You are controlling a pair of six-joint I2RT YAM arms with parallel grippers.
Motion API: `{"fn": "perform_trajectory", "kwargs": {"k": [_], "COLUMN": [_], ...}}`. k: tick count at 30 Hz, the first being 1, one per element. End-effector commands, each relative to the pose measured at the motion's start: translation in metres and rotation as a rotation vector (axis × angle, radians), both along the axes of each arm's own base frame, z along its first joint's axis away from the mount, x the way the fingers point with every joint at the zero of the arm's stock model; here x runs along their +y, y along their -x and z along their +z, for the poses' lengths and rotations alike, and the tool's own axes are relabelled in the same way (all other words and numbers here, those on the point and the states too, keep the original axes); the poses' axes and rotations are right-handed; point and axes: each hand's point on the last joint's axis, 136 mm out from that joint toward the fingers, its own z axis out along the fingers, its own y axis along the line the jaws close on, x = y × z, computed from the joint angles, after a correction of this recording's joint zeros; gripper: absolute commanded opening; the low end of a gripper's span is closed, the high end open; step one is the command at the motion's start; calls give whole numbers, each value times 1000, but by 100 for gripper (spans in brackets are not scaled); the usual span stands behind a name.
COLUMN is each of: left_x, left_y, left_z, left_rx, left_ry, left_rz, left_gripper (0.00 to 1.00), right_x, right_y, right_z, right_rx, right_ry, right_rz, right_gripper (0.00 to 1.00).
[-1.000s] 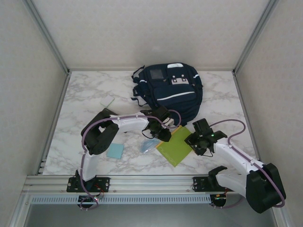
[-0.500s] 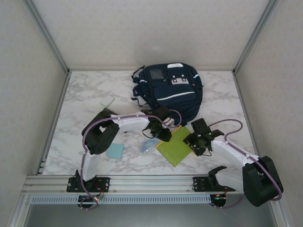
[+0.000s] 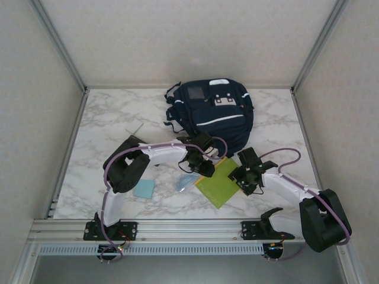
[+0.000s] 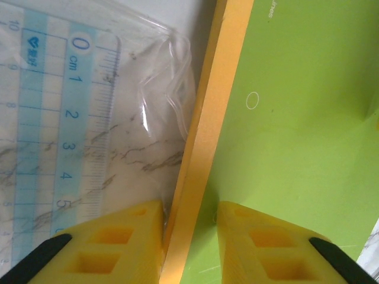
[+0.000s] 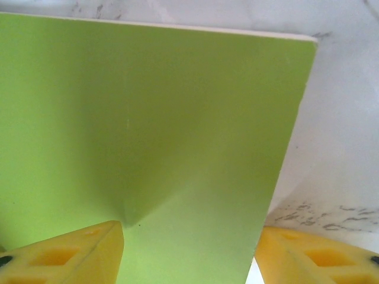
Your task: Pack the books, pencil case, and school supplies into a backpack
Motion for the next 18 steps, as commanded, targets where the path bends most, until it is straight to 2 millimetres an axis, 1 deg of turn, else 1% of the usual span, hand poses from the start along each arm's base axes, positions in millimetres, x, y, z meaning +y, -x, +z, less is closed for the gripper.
{"fn": "perform_trajectory", "kwargs": {"k": [1, 6, 8, 10, 14, 16, 18], "left_x": [-5, -5, -4, -4, -4, -4, -3], "left_y": [9, 9, 10, 10, 10, 11, 11], "left_z": [-11, -13, -14, -14, -13, -13, -13], "left_rx": [52, 58, 62, 62, 60, 62, 61], "left_ry": [-2, -4, -5, -4, -2, -3, -4], "left_rz": [-18, -12, -9, -11, -12, -12, -11], "left_gripper": [28, 28, 28, 28, 28, 28, 28], "right_x": [33, 39, 40, 42, 45, 45, 43], "right_y": [-19, -35, -37, -38, -38, -37, -35], "right_z": [3, 45, 54, 56, 47, 46, 50], "right_rx": [-97, -222, -247, -255, -240, -231, -234], "right_ry": [-151, -191, -196, -204, -228, -229, -220], "right_rz": [52, 64, 72, 78, 70, 63, 68], "right_gripper": [57, 44, 40, 36, 30, 29, 27]}}
